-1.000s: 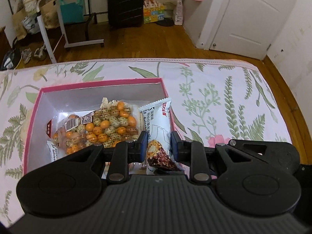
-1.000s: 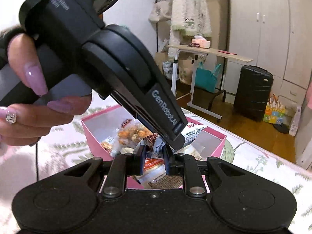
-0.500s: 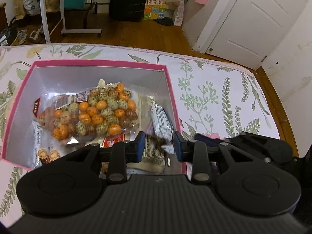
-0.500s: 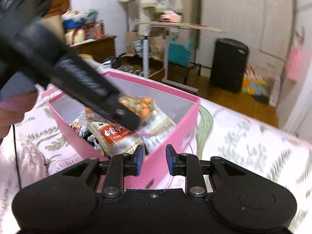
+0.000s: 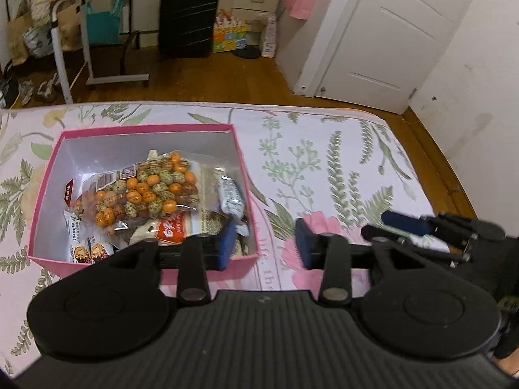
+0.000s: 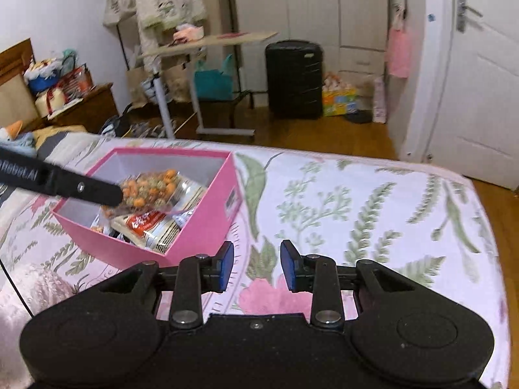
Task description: Organize snacks
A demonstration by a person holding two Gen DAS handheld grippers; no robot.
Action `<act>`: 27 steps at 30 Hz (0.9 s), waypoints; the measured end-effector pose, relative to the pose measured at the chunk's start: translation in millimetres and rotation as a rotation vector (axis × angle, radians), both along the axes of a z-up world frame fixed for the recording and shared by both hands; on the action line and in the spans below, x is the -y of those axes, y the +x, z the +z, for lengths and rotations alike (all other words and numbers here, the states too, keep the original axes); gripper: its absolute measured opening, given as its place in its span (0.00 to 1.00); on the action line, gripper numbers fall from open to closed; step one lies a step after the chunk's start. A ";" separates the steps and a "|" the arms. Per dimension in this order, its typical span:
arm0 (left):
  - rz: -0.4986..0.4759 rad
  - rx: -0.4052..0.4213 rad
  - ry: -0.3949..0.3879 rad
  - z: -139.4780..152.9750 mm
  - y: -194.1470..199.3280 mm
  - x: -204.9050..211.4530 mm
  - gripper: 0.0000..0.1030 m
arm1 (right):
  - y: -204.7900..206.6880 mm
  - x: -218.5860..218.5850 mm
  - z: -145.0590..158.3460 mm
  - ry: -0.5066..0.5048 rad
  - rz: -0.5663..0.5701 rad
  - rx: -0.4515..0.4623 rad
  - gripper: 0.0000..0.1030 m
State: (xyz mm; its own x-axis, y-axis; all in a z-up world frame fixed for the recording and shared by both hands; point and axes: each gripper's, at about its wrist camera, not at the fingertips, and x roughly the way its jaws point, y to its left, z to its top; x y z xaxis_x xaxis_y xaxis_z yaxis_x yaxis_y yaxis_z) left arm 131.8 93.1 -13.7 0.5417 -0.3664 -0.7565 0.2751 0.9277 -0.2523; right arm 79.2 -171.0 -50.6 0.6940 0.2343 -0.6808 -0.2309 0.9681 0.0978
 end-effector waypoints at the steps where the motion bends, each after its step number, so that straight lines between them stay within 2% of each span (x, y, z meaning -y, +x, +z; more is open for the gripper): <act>1: -0.002 0.005 0.004 2.8 -5.4 1.9 0.42 | -5.8 4.6 7.3 -0.005 -0.010 0.011 0.37; 7: -0.023 0.016 0.028 14.5 -36.9 14.5 0.47 | -33.6 16.9 26.2 0.004 -0.052 0.041 0.45; 13: -0.029 0.047 0.050 21.0 -64.4 27.4 0.51 | -55.0 23.5 26.4 0.007 -0.080 0.036 0.51; 20: -0.005 0.034 0.029 13.9 -79.6 32.4 0.54 | -71.3 31.8 26.8 -0.014 -0.105 0.047 0.56; 27: 0.054 0.059 0.078 3.1 -87.6 39.4 0.60 | -77.6 34.2 24.2 -0.034 -0.131 0.039 0.59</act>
